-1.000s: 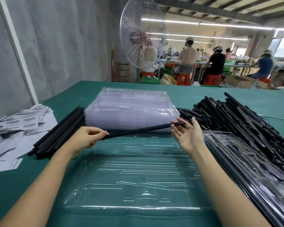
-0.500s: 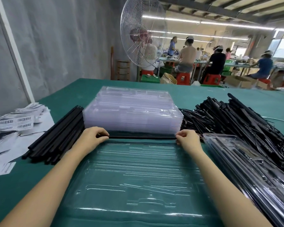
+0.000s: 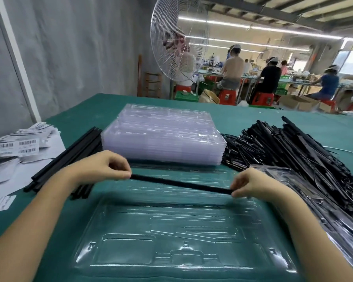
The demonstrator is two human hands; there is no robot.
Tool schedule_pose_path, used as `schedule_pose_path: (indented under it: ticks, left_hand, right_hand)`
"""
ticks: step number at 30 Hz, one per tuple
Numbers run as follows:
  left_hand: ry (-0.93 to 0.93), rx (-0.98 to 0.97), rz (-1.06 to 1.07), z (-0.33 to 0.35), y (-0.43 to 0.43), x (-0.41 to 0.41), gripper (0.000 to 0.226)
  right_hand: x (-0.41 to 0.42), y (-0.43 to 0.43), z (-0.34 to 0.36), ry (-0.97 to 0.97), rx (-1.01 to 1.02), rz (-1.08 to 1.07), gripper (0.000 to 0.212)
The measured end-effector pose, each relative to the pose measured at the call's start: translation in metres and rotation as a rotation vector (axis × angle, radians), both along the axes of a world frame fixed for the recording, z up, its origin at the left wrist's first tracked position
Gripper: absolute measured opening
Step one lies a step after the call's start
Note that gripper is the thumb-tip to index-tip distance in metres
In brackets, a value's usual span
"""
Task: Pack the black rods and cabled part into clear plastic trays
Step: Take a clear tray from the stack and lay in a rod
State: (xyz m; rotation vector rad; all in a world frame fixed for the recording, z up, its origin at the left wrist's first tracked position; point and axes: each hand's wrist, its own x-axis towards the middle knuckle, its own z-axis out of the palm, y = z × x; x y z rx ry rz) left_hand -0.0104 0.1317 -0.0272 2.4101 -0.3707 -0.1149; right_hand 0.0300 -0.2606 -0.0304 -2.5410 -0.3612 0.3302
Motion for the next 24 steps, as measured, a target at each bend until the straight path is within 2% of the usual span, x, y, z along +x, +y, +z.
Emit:
schedule_pose_path:
  ticks: [2,4,9,12,15,20,24]
  left_hand:
    - [0.132,0.039,-0.060,0.004,0.001,-0.010,0.008]
    - [0.181,0.102,-0.046,-0.003,-0.004,-0.016,0.010]
    - [0.027,0.177,0.032,-0.031,-0.020,-0.021,0.014]
    - [-0.057,0.230,0.060,-0.036,-0.021,-0.019,0.023]
    - [-0.059,0.284,0.089,-0.039,-0.019,-0.015,0.023]
    - [-0.154,0.303,0.265,-0.045,-0.011,-0.009,0.033]
    - [-0.078,0.365,0.414,-0.050,-0.009,-0.011,0.047]
  right_hand:
    - [-0.012,-0.003,0.002,0.067,-0.031,0.050,0.018]
    - [-0.019,-0.002,0.001,0.093,-0.079,0.067,0.019]
    - [-0.024,-0.004,-0.010,-0.020,-0.258,-0.021,0.021]
    - [-0.024,-0.004,-0.015,-0.038,-0.247,-0.058,0.020]
    - [-0.023,-0.001,-0.016,-0.025,-0.239,-0.063,0.016]
    - [-0.020,-0.003,-0.018,-0.056,-0.150,-0.116,0.019]
    - [-0.020,-0.006,-0.021,-0.070,-0.119,-0.121,0.021]
